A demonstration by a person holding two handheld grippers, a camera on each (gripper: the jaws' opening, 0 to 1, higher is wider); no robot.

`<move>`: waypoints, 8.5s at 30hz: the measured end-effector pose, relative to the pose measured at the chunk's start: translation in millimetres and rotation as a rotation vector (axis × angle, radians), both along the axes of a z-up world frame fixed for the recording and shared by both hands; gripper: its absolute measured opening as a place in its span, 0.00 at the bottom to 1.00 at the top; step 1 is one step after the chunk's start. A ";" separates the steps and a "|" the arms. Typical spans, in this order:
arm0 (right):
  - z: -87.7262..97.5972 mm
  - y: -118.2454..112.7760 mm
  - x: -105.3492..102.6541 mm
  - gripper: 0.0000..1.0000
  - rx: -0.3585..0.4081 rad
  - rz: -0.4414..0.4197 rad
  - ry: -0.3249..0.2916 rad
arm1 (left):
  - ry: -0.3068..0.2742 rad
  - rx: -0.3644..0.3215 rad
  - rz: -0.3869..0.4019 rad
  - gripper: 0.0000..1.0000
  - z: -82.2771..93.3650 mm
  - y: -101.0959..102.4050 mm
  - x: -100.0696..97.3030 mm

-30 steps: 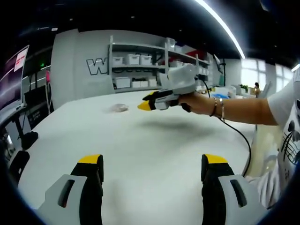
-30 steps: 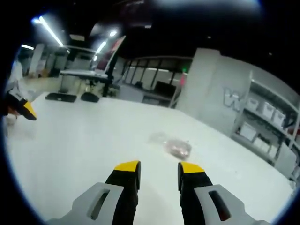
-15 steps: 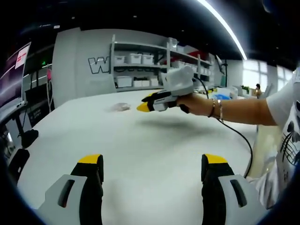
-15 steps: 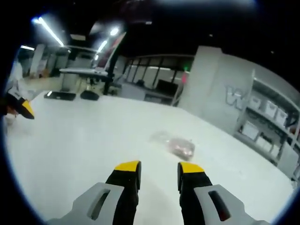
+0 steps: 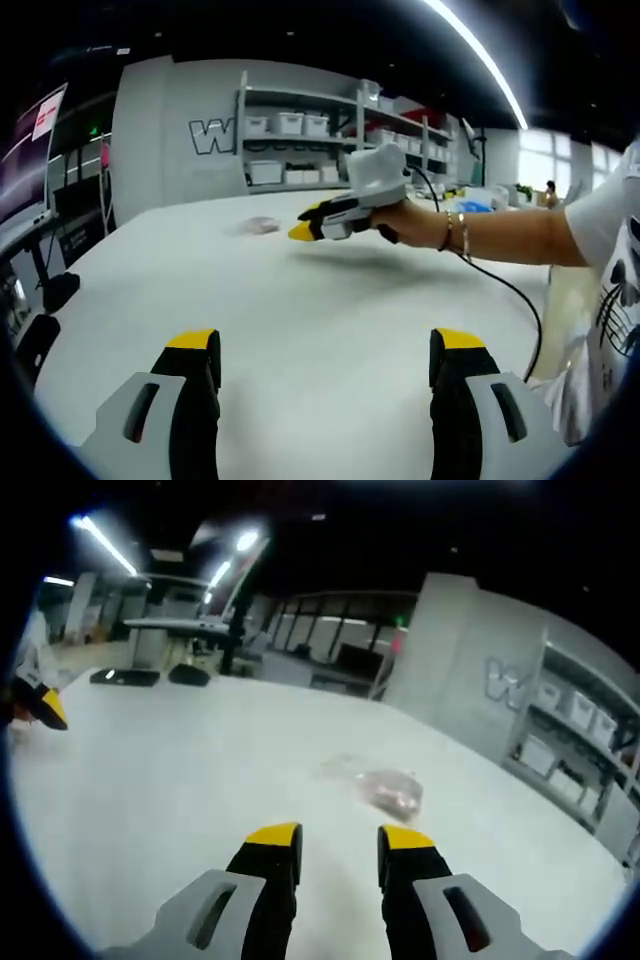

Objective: Open the resealable bag by pulling the two sides of the seal apart until the entire bag opening is separated and visibly accessible.

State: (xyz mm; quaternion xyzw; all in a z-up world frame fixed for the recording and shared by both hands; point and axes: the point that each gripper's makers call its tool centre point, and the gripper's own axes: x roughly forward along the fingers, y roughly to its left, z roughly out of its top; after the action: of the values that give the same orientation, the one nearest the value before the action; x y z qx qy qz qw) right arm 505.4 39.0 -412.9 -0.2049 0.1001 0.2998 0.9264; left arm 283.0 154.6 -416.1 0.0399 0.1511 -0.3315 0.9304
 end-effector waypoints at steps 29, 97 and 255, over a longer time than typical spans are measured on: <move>1.6 2.4 28.8 0.25 -0.078 0.003 -0.027 | -0.005 -0.003 0.026 0.85 3.4 8.7 8.8; -17.0 47.1 71.7 0.22 -0.517 0.192 -0.234 | 0.012 -0.009 0.054 0.85 -1.7 21.9 24.6; 93.2 -41.2 59.0 0.00 0.189 -0.177 -0.196 | 0.001 0.003 0.081 0.85 5.3 28.1 5.4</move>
State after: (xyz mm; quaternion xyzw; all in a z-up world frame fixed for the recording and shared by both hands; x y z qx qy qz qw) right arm 564.3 -2.1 -319.7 -0.1355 -0.0018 0.2038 0.9696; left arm 288.4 182.7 -410.8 0.0347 0.1535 -0.2933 0.9430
